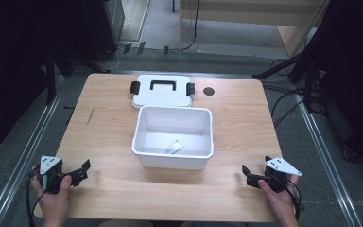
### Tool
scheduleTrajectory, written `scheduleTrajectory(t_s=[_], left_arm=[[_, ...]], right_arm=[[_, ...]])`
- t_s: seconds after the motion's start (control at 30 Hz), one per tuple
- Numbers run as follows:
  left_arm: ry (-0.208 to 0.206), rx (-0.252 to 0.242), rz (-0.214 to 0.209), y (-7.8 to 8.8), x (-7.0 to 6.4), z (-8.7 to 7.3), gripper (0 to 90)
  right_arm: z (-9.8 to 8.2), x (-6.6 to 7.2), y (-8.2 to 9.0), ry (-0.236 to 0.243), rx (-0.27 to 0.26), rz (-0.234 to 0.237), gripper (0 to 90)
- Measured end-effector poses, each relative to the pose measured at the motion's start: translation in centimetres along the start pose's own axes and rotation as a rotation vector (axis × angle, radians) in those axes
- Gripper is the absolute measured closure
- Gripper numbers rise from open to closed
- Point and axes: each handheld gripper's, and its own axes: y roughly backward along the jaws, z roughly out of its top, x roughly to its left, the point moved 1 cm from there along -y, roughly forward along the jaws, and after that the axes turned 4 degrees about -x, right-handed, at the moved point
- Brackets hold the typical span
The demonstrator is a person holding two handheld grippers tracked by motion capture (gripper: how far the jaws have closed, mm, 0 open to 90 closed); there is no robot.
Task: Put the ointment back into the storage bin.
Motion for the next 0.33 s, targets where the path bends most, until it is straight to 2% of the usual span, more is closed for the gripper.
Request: scheduleTrajectory(t_s=[0.1, 0.27, 0.33], left_arm=[[-0.006, -0.009, 0.003, 0.13, -0.15, -0.14, 0.0], [-0.004, 0.011, 0.014, -0.25, -0.26, -0.22, 0.0], [-0.003, 0.014, 0.035, -0.44, -0.32, -0.25, 0.0]], right_arm=[[0.0, -0.02, 0.02, 0.0, -0.001, 0.0, 3.5], [-0.01, 0.05, 0.03, -0.001, 0.0, -0.004, 3.5], [-0.01, 0.03, 0.02, -0.001, 0.0, -0.002, 3.5]])
